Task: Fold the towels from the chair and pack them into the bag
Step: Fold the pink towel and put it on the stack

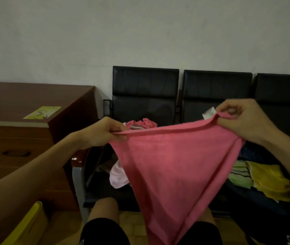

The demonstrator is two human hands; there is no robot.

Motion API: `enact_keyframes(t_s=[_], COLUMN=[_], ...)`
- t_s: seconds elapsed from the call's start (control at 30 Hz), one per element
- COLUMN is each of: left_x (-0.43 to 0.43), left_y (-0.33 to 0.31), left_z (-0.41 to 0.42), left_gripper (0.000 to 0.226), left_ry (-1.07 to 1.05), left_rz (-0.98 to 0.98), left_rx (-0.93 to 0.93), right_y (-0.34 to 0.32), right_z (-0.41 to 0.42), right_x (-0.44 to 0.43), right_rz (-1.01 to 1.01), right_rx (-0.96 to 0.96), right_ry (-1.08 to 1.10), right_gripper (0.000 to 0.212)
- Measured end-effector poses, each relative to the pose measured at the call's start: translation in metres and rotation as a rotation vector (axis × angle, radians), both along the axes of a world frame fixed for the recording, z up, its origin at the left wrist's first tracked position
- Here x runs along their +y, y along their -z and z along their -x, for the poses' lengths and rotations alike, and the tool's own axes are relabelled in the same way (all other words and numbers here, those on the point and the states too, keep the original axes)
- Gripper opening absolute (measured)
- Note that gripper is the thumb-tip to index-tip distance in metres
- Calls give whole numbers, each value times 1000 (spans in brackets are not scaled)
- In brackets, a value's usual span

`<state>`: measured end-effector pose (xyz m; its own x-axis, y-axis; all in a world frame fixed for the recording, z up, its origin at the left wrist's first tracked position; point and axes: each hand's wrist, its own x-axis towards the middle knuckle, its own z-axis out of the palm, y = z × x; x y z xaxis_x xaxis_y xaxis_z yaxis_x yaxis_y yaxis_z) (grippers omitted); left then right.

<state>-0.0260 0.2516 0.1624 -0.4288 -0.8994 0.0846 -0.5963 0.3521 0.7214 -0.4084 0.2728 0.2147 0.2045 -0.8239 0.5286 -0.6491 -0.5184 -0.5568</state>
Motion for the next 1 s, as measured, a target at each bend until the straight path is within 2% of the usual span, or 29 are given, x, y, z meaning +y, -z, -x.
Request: enact_keyframes(t_s=[0.17,0.27,0.37,0.47,0.67,0.73,1.0], left_x=[2,0,-4,-7,-15,-18,-27], left_y=[20,33,48,59,96,110,146], left_z=[-12,-2,5,3,-16,-21,-6], left_gripper=[29,31,33,31,21,20,15], left_ry=[-196,-387,-482,-520,-552,-570,-638], left_rz=[-179,-158,-129,-132,-40,-40,-125], left_rx=[558,691,713,717,512,475,601], right_y=[48,65,80,99,130,138,178], right_z=[27,29,26,21,14,9,-17], right_x=[-7,-6,-9,-12,-23,-29,-41], right_rz=[-425,-619,-642,-646,-643,-622,-526], right_rx=[40,45,-18,-222,-592,-649,-808], right_ry=[-50,-121,-88,-10,5,35,149], right_gripper=[17,11,15,18,14,11,20])
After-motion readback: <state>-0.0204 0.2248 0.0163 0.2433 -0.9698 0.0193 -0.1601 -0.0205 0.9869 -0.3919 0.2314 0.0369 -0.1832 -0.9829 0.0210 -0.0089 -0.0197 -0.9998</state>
